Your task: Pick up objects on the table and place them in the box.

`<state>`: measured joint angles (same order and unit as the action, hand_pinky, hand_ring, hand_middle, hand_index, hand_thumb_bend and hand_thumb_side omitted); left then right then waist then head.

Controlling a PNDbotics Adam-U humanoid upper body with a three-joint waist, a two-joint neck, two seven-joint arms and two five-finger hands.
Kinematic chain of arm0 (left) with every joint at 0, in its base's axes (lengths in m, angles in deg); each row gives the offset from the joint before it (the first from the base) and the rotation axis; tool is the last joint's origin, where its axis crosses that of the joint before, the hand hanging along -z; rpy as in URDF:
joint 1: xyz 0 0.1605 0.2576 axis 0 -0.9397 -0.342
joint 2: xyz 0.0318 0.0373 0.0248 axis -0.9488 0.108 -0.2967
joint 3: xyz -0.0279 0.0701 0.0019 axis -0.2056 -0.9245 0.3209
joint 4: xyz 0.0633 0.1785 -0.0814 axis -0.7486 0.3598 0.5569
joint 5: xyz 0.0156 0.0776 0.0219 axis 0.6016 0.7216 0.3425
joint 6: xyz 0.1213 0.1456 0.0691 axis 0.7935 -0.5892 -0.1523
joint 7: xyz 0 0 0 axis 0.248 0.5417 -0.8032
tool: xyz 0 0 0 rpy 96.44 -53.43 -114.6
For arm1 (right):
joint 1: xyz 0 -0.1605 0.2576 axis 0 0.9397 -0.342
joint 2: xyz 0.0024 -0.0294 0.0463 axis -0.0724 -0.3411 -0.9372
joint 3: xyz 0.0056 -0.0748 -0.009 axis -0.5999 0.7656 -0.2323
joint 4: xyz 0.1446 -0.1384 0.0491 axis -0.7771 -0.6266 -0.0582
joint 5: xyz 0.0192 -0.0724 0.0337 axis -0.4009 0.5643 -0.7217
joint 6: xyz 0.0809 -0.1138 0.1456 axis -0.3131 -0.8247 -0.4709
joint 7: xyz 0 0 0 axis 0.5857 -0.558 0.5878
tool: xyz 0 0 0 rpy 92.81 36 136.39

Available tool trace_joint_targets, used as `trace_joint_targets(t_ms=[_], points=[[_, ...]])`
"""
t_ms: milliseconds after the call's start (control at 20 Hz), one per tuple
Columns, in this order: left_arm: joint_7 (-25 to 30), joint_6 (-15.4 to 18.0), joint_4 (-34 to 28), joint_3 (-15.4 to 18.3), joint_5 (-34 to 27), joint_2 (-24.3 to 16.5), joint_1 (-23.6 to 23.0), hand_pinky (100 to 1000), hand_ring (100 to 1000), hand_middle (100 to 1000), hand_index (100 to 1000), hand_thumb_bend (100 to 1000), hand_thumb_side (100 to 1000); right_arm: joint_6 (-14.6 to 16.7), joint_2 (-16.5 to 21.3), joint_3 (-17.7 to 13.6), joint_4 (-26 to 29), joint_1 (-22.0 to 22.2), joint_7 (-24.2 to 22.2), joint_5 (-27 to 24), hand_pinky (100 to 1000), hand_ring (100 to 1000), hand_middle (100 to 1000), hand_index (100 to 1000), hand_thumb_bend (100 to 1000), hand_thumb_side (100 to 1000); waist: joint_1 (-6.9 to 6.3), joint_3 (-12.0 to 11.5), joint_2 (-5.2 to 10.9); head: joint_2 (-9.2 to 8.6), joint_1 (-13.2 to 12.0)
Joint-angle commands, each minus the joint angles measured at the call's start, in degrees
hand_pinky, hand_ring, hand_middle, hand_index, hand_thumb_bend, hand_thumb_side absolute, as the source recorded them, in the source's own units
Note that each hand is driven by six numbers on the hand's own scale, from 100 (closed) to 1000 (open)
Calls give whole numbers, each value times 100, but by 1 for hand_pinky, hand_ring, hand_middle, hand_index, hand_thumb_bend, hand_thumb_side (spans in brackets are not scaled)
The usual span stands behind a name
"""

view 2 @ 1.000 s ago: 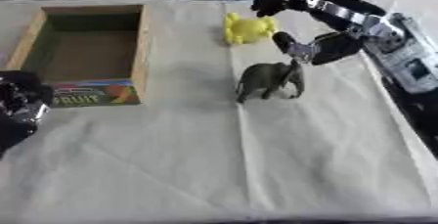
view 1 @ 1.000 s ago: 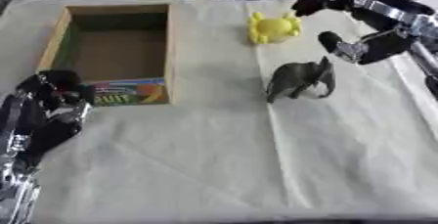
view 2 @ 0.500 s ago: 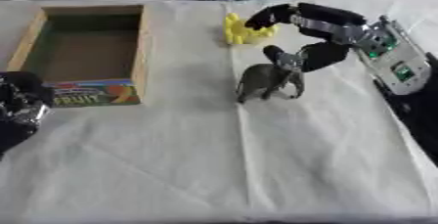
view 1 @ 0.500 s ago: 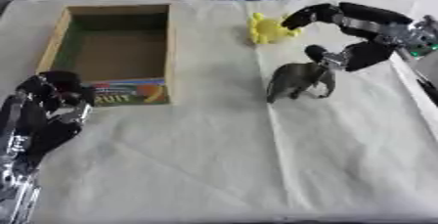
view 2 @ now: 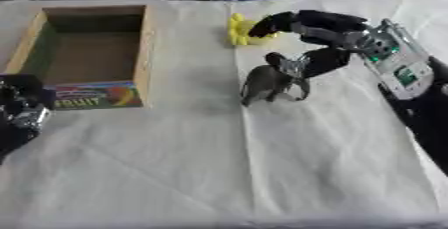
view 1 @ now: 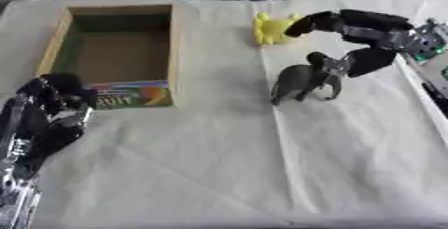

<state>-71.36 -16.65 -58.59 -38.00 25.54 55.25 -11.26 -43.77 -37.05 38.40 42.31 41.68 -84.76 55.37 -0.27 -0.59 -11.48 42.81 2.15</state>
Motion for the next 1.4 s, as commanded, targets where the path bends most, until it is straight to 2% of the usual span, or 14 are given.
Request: trace_joint_targets(t_ms=[50, 650, 1400], points=[[14, 8, -71, 8, -15, -124, 30, 532, 628, 571, 652, 330, 100, 1884, 54, -54, -61, -68, -1880, 194, 886, 883, 890, 955, 100, 833, 2, 3, 96, 40, -13], [13, 10, -67, 12, -15, -119, 30, 533, 628, 570, 652, 329, 100, 1884, -47, -61, -384, -31, -1636, 904, 888, 888, 894, 956, 100, 861, 16, 0, 85, 44, -17], [14, 11, -59, 11, -13, -117, 39, 533, 628, 569, 652, 328, 100, 1884, -135, 0, -684, 65, -792, 2163, 892, 895, 901, 959, 107, 912, 36, -10, 83, 31, -25]])
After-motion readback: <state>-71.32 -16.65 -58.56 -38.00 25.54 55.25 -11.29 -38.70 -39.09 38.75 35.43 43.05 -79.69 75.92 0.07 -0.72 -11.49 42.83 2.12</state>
